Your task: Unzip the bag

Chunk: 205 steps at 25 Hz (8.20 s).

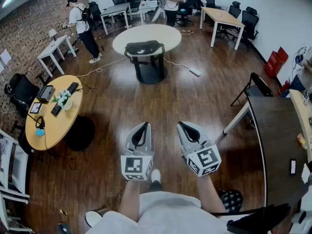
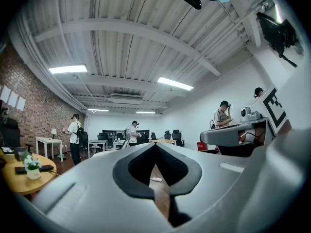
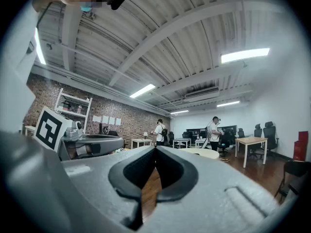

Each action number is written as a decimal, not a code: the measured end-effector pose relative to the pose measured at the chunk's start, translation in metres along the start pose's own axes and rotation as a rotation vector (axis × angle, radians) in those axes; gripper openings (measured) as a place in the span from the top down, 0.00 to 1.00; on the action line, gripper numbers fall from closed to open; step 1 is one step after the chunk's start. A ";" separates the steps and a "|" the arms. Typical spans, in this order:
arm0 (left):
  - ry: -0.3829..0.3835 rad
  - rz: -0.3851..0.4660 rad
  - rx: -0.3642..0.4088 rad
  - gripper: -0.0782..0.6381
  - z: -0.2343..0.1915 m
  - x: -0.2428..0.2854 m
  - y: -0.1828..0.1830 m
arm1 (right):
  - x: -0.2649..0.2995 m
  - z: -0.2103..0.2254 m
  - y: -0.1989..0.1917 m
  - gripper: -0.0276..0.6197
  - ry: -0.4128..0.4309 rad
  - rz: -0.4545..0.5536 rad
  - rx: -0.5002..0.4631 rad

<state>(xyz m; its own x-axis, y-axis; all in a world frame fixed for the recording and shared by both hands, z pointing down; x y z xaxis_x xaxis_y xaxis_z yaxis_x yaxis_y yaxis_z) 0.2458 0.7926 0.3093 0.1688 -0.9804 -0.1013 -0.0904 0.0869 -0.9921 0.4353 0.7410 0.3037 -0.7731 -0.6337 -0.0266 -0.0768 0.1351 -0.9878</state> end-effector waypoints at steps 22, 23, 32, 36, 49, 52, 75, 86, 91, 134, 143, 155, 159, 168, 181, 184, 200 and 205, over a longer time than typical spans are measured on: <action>-0.006 -0.007 -0.072 0.87 -0.226 0.188 -0.017 | 0.297 0.052 -0.025 0.97 0.032 -0.030 -0.021; 0.002 -0.009 -0.068 0.87 -0.235 0.201 -0.020 | 0.313 0.061 -0.030 0.97 0.036 -0.029 -0.016; 0.036 0.003 -0.026 0.87 -0.284 0.373 -0.009 | 0.449 0.185 -0.034 0.97 0.088 0.013 0.000; 0.026 -0.009 -0.004 0.87 -0.304 0.449 -0.008 | 0.501 0.242 -0.042 0.97 0.067 0.017 0.025; 0.028 -0.070 -0.026 0.87 -0.419 0.615 -0.058 | 0.682 0.313 -0.111 0.97 0.099 -0.040 0.079; -0.006 -0.047 -0.033 0.87 -0.465 0.672 -0.070 | 0.741 0.335 -0.127 0.97 0.065 -0.048 0.061; -0.234 -0.377 -0.091 0.87 -0.633 0.931 -0.173 | 0.972 0.479 -0.243 0.97 -0.204 -0.424 0.168; -0.158 -0.577 -0.123 0.87 -0.618 0.949 -0.262 | 0.995 0.506 -0.334 0.90 -0.133 -0.569 0.215; -0.111 -0.636 -0.120 0.87 -0.623 0.958 -0.294 | 1.014 0.522 -0.371 0.77 -0.105 -0.591 0.208; -0.237 -0.878 0.457 0.82 -0.603 0.994 -0.398 | 1.053 0.525 -0.456 0.76 -0.164 -0.799 0.325; -0.207 -0.876 0.315 0.82 -0.630 0.984 -0.383 | 1.054 0.525 -0.457 0.77 -0.175 -0.801 0.330; -0.225 -0.857 0.270 0.83 -0.666 0.973 -0.366 | 1.054 0.526 -0.455 0.78 -0.192 -0.811 0.322; -0.179 -0.862 0.273 0.83 -0.693 0.964 -0.363 | 1.054 0.525 -0.456 0.78 -0.206 -0.816 0.320; -0.077 -0.875 0.294 0.83 -0.760 0.944 -0.353 | 1.056 0.523 -0.458 0.79 -0.224 -0.824 0.314; 0.034 -0.889 0.247 0.83 -0.806 0.932 -0.354 | 1.060 0.518 -0.459 0.80 -0.262 -0.842 0.307; 0.026 -0.887 0.222 0.82 -0.802 0.932 -0.354 | 1.060 0.520 -0.458 0.80 -0.271 -0.851 0.300; -0.022 -0.756 0.131 0.79 -0.797 0.901 -0.307 | 1.039 0.503 -0.397 0.79 -0.379 -0.794 0.252; -0.020 -0.647 0.102 0.79 -0.776 0.895 -0.270 | 1.024 0.482 -0.346 0.79 -0.355 -0.674 0.179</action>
<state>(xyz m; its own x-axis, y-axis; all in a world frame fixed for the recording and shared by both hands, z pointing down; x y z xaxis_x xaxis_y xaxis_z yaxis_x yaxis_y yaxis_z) -0.3405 -0.2457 0.5440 0.1764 -0.8372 0.5177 0.1286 -0.5018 -0.8553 -0.0263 -0.3212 0.5441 -0.3454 -0.7453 0.5703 -0.3323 -0.4712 -0.8170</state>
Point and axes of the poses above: the fingertips, and each gripper's own axes: x forward along the fingers, z to its right, y out of its top, the point moved 9 cm from there along -x, backward along the fingers, and after that the axes turned 6 degrees about -x, right-handed, at the moved point
